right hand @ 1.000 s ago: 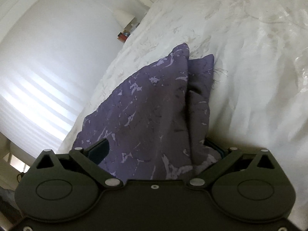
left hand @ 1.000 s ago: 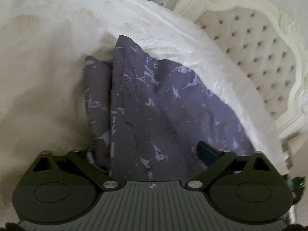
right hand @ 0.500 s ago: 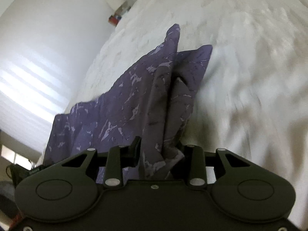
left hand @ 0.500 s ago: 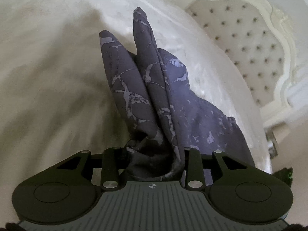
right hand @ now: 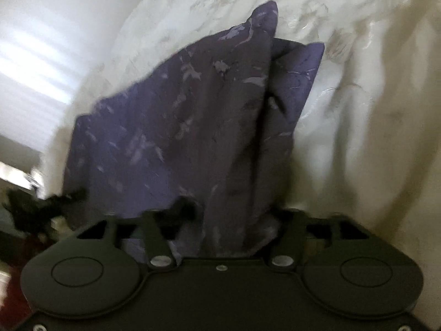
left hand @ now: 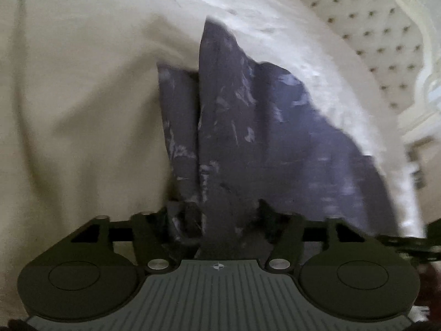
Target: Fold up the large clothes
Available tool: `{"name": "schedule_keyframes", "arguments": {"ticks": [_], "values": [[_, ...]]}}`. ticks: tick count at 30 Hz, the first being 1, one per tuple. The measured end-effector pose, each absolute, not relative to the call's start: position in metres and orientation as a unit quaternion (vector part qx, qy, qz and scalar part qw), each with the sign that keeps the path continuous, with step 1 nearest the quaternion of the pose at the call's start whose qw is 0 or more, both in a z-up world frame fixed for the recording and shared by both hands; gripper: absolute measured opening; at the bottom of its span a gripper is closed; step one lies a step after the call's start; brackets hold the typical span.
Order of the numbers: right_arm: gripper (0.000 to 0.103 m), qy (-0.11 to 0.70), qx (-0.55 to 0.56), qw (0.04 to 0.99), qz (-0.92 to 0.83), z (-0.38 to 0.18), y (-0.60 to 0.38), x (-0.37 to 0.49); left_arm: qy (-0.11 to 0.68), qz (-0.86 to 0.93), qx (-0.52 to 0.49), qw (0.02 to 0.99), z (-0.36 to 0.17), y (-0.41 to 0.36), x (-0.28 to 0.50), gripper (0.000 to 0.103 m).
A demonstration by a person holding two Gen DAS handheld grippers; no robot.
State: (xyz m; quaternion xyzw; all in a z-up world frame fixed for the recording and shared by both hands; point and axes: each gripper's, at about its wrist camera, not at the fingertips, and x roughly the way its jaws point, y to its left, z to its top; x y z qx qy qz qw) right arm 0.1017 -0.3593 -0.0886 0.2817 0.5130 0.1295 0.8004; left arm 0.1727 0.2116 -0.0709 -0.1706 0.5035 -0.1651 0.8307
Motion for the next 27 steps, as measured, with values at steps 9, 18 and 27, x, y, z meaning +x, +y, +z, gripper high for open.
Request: {"name": "schedule_keyframes", "arguments": {"ticks": [9, 18, 27], "values": [[0.103, 0.477, 0.294, 0.822, 0.103, -0.103, -0.344, 0.127, 0.454, -0.141, -0.134, 0.87, -0.094, 0.185, 0.187, 0.092], [0.103, 0.433, 0.341, 0.827, 0.112, -0.118, -0.352, 0.102, 0.414, -0.147, -0.133, 0.888, -0.104, 0.18, 0.174, 0.103], [0.103, 0.419, 0.374, 0.82, 0.115, -0.119, -0.365, 0.094, 0.41, -0.146, -0.148, 0.888, -0.103, 0.188, 0.167, 0.101]]}}
